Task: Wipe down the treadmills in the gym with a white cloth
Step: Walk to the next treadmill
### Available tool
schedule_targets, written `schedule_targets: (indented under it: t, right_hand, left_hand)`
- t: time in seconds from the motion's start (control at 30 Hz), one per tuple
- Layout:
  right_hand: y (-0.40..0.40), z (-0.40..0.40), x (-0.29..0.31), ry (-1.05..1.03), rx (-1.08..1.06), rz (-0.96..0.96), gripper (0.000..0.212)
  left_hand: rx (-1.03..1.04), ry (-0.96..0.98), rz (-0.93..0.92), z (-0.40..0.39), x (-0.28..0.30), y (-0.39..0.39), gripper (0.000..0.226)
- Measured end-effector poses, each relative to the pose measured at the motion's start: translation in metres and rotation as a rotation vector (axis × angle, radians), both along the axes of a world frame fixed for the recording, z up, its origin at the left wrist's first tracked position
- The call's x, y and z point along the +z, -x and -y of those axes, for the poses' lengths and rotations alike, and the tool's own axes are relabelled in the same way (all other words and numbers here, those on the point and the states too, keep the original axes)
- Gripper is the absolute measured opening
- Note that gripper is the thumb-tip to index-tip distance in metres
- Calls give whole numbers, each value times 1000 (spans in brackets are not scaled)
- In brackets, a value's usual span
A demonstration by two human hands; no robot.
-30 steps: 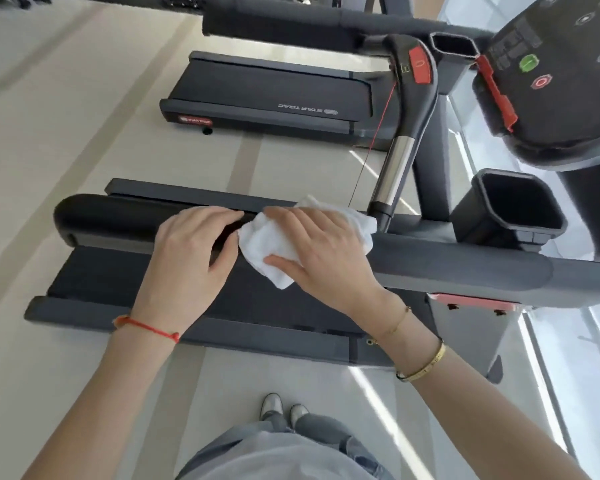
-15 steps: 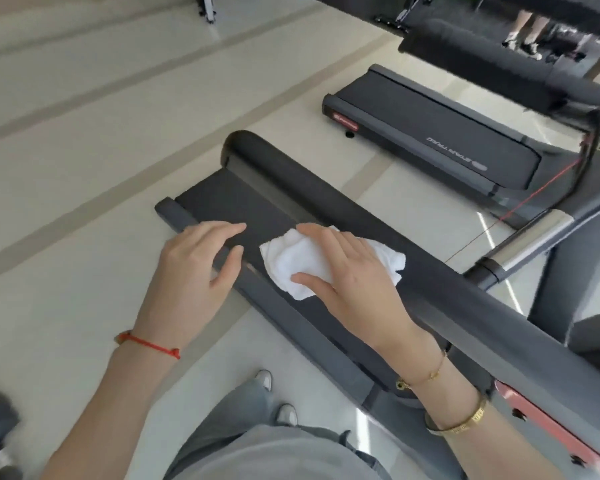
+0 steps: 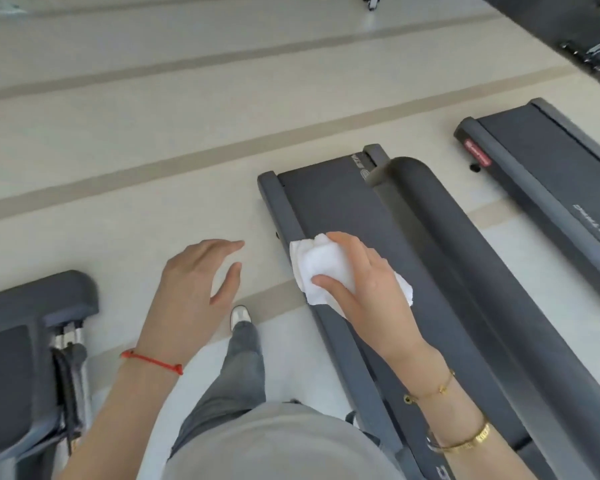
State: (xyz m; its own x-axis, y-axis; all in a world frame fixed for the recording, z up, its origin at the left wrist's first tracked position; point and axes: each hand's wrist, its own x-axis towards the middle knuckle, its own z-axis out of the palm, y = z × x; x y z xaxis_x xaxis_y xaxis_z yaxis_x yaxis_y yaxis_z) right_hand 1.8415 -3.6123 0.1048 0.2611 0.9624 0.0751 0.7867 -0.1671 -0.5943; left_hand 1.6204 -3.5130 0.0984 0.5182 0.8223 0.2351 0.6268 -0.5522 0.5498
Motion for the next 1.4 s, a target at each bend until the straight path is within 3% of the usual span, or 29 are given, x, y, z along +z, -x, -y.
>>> schedule_targets:
  t: [0.27, 0.57, 0.9, 1.4]
  right_hand:
    - [15, -159, -7, -24, 55, -18, 46]
    - [7, -311, -10, -67, 7, -55, 47]
    - [-63, -500, -20, -43, -37, -67, 47]
    - [-209, -763, -13, -42, -64, -58, 46]
  left_hand:
    - [123, -19, -18, -142, 9, 28, 27]
    - [125, 26, -27, -301, 10, 23, 28]
    - [125, 103, -32, -491, -2, -54, 28]
    - [100, 64, -12, -769, 11, -195, 27]
